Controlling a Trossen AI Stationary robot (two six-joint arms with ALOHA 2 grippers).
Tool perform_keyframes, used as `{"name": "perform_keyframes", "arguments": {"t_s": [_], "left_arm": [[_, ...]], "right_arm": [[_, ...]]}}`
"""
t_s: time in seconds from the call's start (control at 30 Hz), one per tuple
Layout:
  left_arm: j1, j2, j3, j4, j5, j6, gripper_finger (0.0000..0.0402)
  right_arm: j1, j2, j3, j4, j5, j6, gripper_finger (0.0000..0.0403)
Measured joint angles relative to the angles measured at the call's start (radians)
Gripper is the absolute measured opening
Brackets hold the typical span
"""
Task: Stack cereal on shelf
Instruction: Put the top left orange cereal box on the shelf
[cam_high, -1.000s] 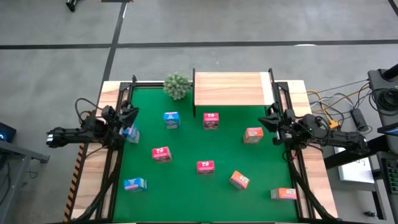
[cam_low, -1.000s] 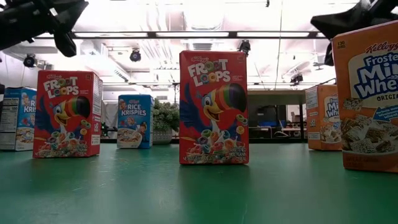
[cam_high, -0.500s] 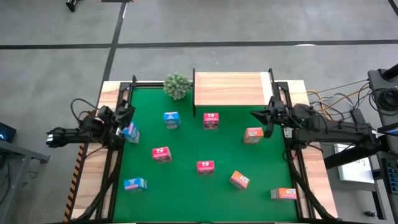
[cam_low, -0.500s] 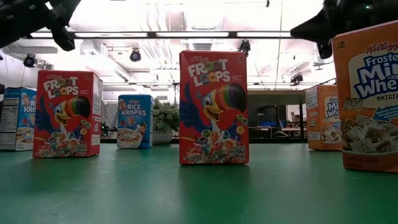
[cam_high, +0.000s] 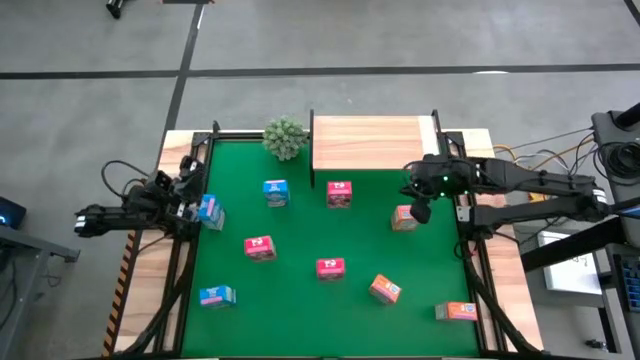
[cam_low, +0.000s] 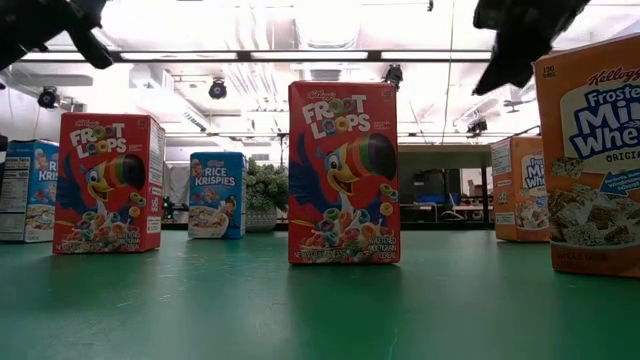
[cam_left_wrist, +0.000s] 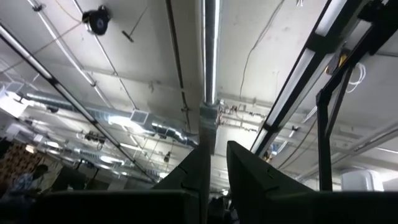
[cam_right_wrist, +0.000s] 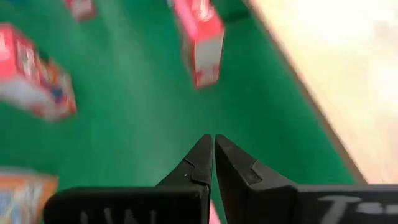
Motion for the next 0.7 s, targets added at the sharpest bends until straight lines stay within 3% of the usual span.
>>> {"name": "perform_keyframes", "arguments": {"t_s": [0.27, 0.43, 0.7], "left_arm": [[0.0, 0.065, 0.0, 0.114, 0.0, 0.036, 0.0037], [0.0, 0.161, 0.025, 0.163, -0.001, 0.082, 0.0037], [0.0, 0.369, 0.2, -0.017, 0.015, 0.157, 0.0037]], "right_arm": [[0.002, 0.052, 0.146, -0.258, -0.013, -0.02, 0.0009], [0.03, 0.053, 0.162, -0.347, -0.014, 0.0, 0.0009], [0.13, 0.052, 0.084, -0.292, -0.009, 0.039, 0.0009]]}}
